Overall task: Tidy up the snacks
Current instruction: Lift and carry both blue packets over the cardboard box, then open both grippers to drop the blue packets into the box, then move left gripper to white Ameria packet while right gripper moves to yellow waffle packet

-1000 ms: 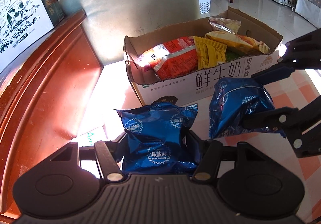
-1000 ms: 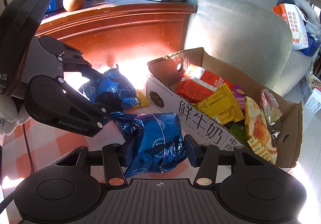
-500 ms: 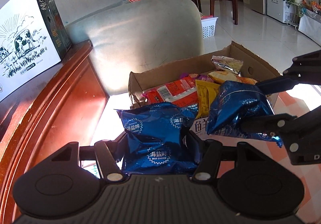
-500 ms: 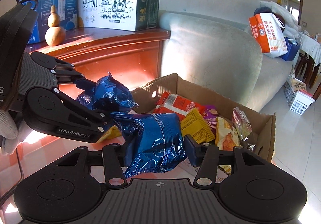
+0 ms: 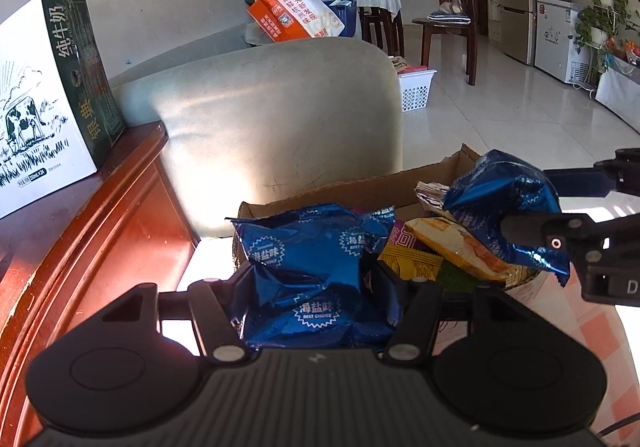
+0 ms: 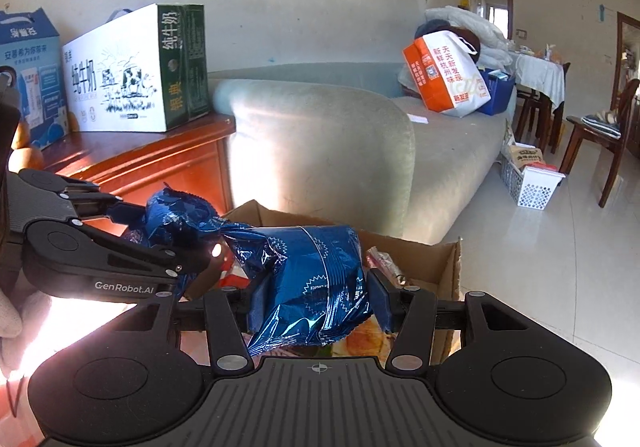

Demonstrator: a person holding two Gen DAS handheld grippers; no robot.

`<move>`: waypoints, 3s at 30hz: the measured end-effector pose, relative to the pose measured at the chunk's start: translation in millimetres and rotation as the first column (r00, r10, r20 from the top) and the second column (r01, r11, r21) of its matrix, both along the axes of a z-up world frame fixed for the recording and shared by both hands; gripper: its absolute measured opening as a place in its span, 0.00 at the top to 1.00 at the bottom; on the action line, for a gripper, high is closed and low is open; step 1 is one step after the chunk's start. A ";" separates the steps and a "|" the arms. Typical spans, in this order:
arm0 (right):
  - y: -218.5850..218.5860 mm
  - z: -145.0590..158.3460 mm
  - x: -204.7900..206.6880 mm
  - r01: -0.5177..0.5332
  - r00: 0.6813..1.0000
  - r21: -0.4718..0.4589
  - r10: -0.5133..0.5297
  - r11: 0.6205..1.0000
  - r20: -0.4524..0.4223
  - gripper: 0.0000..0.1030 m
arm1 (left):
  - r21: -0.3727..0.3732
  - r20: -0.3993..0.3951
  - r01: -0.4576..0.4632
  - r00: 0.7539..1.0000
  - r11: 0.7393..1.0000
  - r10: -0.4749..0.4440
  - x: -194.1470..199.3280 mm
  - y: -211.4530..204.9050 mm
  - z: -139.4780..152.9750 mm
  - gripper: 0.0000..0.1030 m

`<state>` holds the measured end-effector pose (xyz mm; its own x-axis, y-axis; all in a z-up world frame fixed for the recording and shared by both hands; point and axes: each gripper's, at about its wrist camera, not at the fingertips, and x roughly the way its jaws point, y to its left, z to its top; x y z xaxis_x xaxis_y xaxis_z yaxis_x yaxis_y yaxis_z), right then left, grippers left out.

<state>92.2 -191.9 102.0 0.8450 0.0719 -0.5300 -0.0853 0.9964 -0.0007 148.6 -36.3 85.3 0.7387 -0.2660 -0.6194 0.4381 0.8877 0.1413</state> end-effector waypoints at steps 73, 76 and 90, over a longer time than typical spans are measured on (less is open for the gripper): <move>80.1 -79.6 -50.7 0.057 0.975 0.092 -0.035 0.994 -0.220 0.16 | 0.039 -0.137 -0.163 0.976 0.986 0.167 37.9 123.1 -111.9 0.10; 84.7 -95.3 -58.6 0.086 0.962 0.108 -0.054 0.990 -0.269 0.16 | 0.002 -0.124 -0.189 0.974 0.982 0.188 42.5 127.1 -116.8 0.10; 86.7 -118.4 -67.4 0.229 0.928 0.100 -0.186 0.968 -0.324 0.15 | -0.025 -0.131 -0.144 0.982 0.989 0.139 28.8 128.0 -131.6 0.04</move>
